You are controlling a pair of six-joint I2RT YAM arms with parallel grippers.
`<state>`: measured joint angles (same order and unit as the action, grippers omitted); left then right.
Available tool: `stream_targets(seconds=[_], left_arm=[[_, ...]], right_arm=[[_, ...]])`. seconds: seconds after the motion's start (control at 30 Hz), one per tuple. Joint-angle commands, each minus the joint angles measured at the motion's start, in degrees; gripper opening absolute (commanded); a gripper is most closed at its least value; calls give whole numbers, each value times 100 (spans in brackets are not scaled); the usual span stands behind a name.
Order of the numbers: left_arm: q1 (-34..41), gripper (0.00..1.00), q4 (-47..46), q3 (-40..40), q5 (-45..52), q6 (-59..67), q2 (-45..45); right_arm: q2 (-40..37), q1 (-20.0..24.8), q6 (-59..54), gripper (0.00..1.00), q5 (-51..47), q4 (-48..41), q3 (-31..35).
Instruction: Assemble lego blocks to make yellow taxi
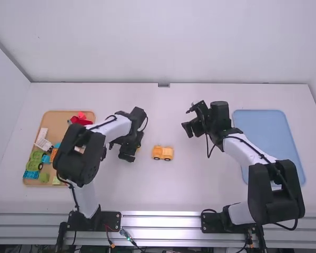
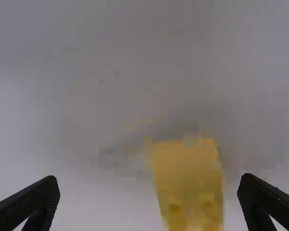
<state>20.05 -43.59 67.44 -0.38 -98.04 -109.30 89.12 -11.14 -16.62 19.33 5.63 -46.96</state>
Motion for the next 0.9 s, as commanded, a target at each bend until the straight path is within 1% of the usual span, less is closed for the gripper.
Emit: stream_targets(seconds=[0.0, 0.03, 0.1, 0.13, 0.17, 0.2, 0.23, 0.27, 0.33, 0.37, 0.43, 0.47, 0.5, 0.57, 0.6, 0.67, 0.73, 0.83, 0.87], left_arm=[[-20, 99, -330, 706, -254, 1784, 339], [-20, 99, -428, 883, -339, 2369, 345], [-17, 99, -579, 1473, -509, 5014, 343], [-17, 98, -601, 1593, -531, 5799, 345], [-17, 89, -619, 1714, -520, 6728, 345], [-17, 99, -586, 1836, -518, 8015, 345], [-17, 99, -474, 1891, -581, 9082, 345], [-17, 99, -459, 1895, -597, 9248, 345], [-20, 99, -525, 1926, -870, 11101, 345], [-20, 99, -562, 1926, -874, 11444, 345], [-15, 99, -590, 1875, -881, 12917, 345], [-15, 99, -590, 1875, -881, 12917, 345], [-15, 99, -638, 1847, -986, 13654, 345], [-22, 99, -717, 1843, -879, 14576, 345], [-52, 99, -798, 1843, -573, 15208, 345], [-160, 99, -1025, 1843, 345, 16557, 369], [-363, 99, -1449, 1843, 1484, 18089, 400], [-737, 99, -1757, 1812, 2503, 19169, 396], [-1005, 99, -1788, 1705, 3117, 19658, 396]], right_arm=[[-149, -9, 9, 99, 37, 2, 50], [-149, -9, 9, 99, 35, 0, 50], [-149, -9, 11, 99, 35, 0, 50], [-146, -9, 9, 99, 37, 0, 50], [-149, -9, 7, 99, 39, 0, 50], [-149, -9, 11, 99, 35, -2, 50], [-146, -9, 11, 99, 37, -4, 50], [-149, -9, 11, 99, 37, -4, 50], [-149, -9, 13, 99, 35, -9, 50], [-149, -9, 11, 99, 35, -7, 50], [-149, -9, 9, 99, 37, 4, 50], [-149, -9, 9, 99, 37, 4, 50], [-146, -9, 11, 99, 35, 17, 48], [-149, -9, 0, 99, 37, 17, 48], [-149, -9, -37, 99, 37, 13, 50], [-149, -9, -31, 99, 35, 15, 48], [-146, -9, -31, 99, 37, 15, 50], [-149, -11, -28, 99, 39, 13, 48], [-149, -11, -28, 99, 39, 15, 48]])
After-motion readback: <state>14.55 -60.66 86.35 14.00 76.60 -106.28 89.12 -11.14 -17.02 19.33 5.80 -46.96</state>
